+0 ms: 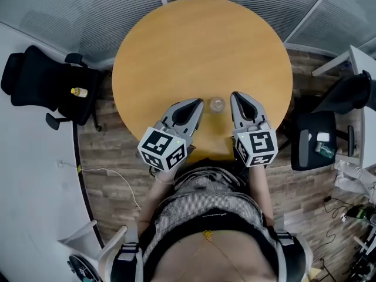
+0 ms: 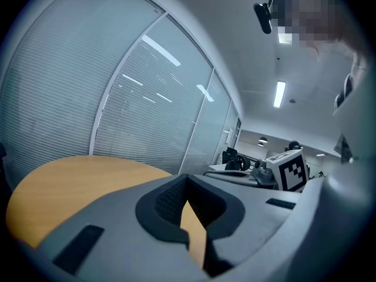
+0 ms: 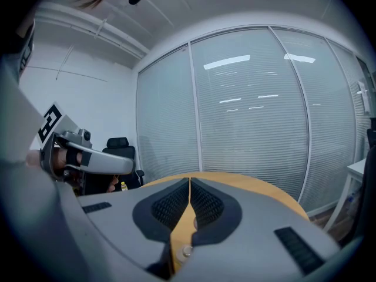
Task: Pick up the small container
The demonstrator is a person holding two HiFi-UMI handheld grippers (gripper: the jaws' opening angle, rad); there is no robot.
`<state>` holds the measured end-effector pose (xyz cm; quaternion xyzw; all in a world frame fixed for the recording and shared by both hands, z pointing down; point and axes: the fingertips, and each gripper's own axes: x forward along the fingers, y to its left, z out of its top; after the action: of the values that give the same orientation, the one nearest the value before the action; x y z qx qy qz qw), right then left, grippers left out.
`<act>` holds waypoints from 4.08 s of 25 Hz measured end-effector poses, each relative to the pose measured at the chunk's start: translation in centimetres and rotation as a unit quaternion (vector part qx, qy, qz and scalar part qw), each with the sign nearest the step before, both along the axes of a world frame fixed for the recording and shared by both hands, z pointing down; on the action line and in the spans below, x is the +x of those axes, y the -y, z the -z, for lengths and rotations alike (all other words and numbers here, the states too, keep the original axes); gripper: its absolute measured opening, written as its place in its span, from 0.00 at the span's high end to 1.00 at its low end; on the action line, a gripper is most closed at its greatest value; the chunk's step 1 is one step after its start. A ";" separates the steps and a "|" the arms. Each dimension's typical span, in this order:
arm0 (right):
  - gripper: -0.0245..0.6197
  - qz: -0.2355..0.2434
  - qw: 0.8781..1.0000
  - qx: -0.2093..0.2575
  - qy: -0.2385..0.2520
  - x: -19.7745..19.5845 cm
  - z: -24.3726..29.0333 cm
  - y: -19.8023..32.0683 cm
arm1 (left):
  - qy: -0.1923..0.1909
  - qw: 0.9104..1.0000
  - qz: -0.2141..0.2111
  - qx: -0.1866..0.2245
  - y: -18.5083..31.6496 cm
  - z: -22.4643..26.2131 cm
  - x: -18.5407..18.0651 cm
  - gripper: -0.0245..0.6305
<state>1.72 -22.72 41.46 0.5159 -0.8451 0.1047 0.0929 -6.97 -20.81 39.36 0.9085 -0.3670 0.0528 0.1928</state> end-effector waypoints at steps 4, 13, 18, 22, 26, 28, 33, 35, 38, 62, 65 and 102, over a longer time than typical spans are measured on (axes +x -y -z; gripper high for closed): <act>0.93 0.004 1.000 0.000 -0.002 -0.2 0.0 0.2 | 0.002 1.000 -0.001 0.000 0.2 -0.1 0.1 0.96; 0.93 0.023 1.000 -0.005 -0.005 -1.0 -0.3 0.5 | -0.002 1.000 -0.001 -0.010 0.4 -0.6 0.2 0.96; 0.93 0.031 0.999 -0.007 -0.008 -1.4 -0.4 0.6 | -0.006 1.000 -0.001 -0.012 0.4 -0.6 0.2 0.96; 0.93 0.035 0.999 -0.009 -0.010 -1.5 -0.6 0.5 | -0.007 1.000 0.002 -0.015 0.3 -0.8 0.2 0.96; 0.93 0.033 0.999 -0.013 -0.021 -1.5 -1.1 0.5 | -0.008 1.000 0.001 -0.015 0.1 -0.8 0.1 0.96; 0.93 0.030 0.999 -0.017 -0.025 -1.3 -1.4 0.6 | -0.009 1.000 0.001 -0.015 0.0 -0.7 0.1 0.96; 0.93 0.032 0.998 -0.031 -0.040 -1.4 -3.3 0.7 | -0.006 1.000 0.000 -0.021 -0.3 -1.0 -0.1 0.96; 0.93 0.035 0.998 -0.040 -0.040 -1.6 -4.3 0.7 | -0.005 1.000 0.000 -0.024 -0.4 -1.1 -0.2 0.96; 0.93 0.037 0.997 -0.054 -0.031 -1.6 -6.0 0.7 | -0.004 1.000 -0.001 -0.026 -0.5 -1.3 -0.2 0.96; 0.93 0.049 0.978 -0.185 -0.077 -1.5 -19.1 -1.5 | -0.004 0.998 -0.010 -0.058 -1.3 -3.3 -1.2 0.96; 0.93 0.047 0.976 -0.196 -0.077 -1.6 -20.0 -1.7 | -0.002 0.998 -0.013 -0.063 -1.4 -3.6 -1.3 0.96; 0.54 0.047 0.955 -0.285 -0.069 -2.4 -26.4 -3.2 | 0.013 0.994 -0.040 -0.102 -1.8 -6.5 -0.5 0.96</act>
<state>-0.68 -19.55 67.82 0.4339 -0.7946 0.3012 0.2992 -7.48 -18.98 45.86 0.8972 -0.3258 0.1096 0.2773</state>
